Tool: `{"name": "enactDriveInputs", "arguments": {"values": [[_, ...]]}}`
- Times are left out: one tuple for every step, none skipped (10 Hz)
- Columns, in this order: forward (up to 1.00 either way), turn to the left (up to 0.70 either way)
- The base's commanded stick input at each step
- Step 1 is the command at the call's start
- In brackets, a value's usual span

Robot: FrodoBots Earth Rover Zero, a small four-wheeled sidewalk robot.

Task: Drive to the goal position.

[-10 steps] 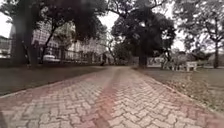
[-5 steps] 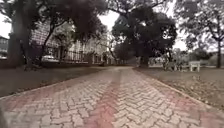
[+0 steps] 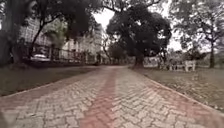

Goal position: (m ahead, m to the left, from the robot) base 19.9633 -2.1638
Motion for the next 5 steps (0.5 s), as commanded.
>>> {"name": "enactDriveInputs", "arguments": {"values": [[0.7, 0.0], [0.7, 0.0], [0.7, 0.0], [0.7, 0.0], [0.7, 0.0]]}}
